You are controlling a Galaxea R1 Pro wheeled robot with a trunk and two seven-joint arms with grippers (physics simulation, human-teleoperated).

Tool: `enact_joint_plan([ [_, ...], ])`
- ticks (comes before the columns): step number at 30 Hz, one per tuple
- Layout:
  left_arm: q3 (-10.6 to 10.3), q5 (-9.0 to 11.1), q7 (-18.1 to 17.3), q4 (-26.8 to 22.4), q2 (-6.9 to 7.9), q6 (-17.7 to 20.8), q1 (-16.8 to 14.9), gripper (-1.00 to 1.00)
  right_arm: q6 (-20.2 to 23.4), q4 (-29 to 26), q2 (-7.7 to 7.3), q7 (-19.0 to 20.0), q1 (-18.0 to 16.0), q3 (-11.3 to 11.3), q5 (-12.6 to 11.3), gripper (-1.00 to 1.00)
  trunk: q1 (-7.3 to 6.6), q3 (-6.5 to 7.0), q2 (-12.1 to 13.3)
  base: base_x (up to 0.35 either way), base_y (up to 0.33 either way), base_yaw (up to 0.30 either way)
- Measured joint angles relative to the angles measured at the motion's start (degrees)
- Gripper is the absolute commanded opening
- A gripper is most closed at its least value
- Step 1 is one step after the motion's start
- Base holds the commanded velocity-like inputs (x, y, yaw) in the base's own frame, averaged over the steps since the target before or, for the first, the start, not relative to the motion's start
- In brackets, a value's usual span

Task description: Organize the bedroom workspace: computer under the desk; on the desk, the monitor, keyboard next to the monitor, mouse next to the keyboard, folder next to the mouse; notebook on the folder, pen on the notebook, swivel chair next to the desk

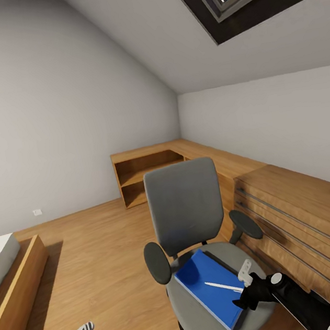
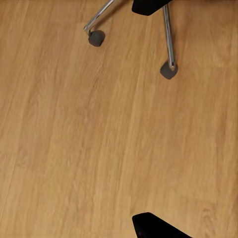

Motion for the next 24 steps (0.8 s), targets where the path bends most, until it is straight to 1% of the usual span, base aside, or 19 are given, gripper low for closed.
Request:
enact_joint_plan([
  [6,-0.06,0.1,0.04,0.26,0.0,0.0,0.0,1.0,0.0,0.0,0.04,0.0,0.0,0.05,0.0,1.0,0.0,0.0,0.0,0.015,0.0,0.0],
  [15,-0.12,-0.18,0.12,2.0,0.03,-0.04,0.0,1.0,-0.02,0.0,0.08,0.0,0.0,0.06,0.08,1.0,-0.01,0.0,0.0,0.161,0.0,0.0],
  [24,-0.03,-0.27,0.19,2.19,0.06,-0.01,0.0,1.0,0.0,0.0,0.09,-0.01,0.0,0.06,0.1,1.0,0.0,0.0,0.0,0.032,0.0,0.0],
])
